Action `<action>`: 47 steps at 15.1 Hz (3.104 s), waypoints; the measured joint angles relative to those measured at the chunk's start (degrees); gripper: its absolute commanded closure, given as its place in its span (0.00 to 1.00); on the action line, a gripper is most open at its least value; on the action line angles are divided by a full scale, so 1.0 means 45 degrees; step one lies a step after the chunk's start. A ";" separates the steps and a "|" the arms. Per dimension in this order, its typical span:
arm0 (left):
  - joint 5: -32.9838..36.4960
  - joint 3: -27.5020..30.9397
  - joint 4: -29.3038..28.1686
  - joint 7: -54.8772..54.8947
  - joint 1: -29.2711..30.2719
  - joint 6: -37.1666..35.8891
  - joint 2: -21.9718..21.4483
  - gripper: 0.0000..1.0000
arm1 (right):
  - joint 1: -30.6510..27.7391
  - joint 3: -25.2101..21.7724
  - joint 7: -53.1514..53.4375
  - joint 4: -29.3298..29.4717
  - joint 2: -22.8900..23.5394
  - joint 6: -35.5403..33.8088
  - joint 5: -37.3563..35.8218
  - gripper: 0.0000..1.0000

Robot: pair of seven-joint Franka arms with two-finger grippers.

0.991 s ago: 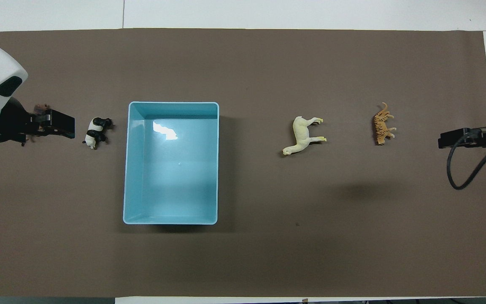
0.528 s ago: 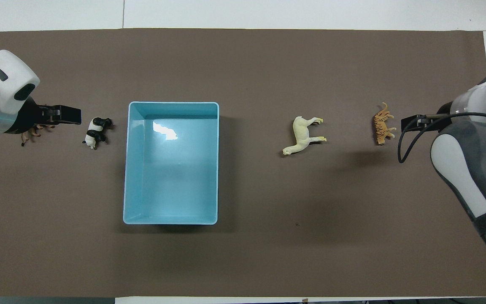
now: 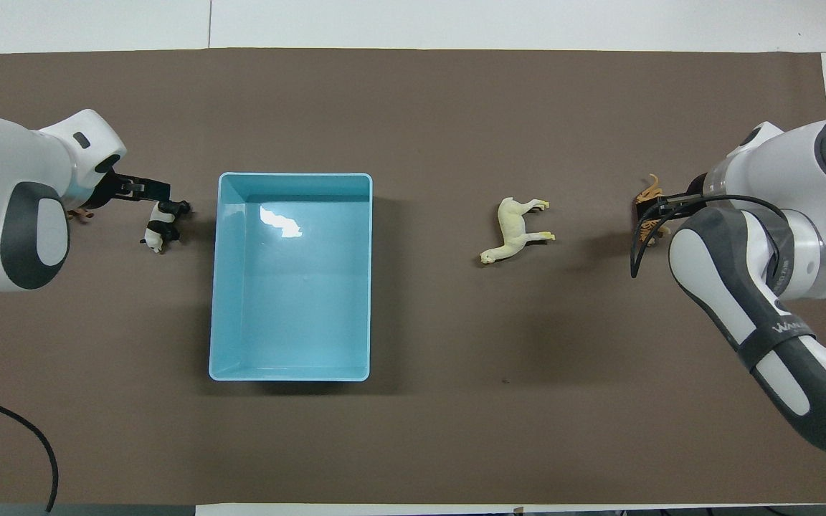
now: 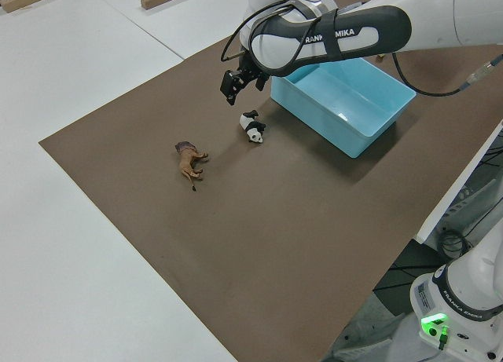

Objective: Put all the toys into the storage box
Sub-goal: 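Grasp the black-white toy with the left gripper while the right gripper grasps the tiger, then lift the black-white toy into the blue box and open the left gripper, then carry the tiger into the box with the right gripper while the left gripper withdraws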

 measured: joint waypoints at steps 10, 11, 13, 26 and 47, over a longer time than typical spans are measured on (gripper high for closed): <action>0.0236 0.0084 -0.0349 0.0504 -0.0163 0.0946 0.0946 0.00 | -0.0005 -0.0023 -0.0532 0.0462 0.1410 0.0611 -0.0017 0.00; 0.0266 0.0084 -0.0586 0.0506 -0.0164 0.1174 0.1001 0.00 | -0.0004 -0.0023 -0.0532 0.0465 0.1496 0.0642 -0.0017 0.00; 0.0288 0.0081 -0.0880 0.0513 -0.0167 0.1390 0.1084 0.00 | -0.0004 -0.0023 -0.0532 0.0474 0.1569 0.0656 -0.0017 0.06; 0.0143 0.0030 0.3449 -0.0083 -0.0130 -0.4232 0.0988 1.00 | -0.0089 -0.0088 -0.0253 0.0768 0.1761 0.0671 0.0043 1.00; 0.0089 0.0015 0.2246 -0.1429 -0.0957 -0.4116 -0.0894 0.00 | 0.3002 0.0191 0.5228 0.6272 -0.0291 -0.6525 0.0068 1.00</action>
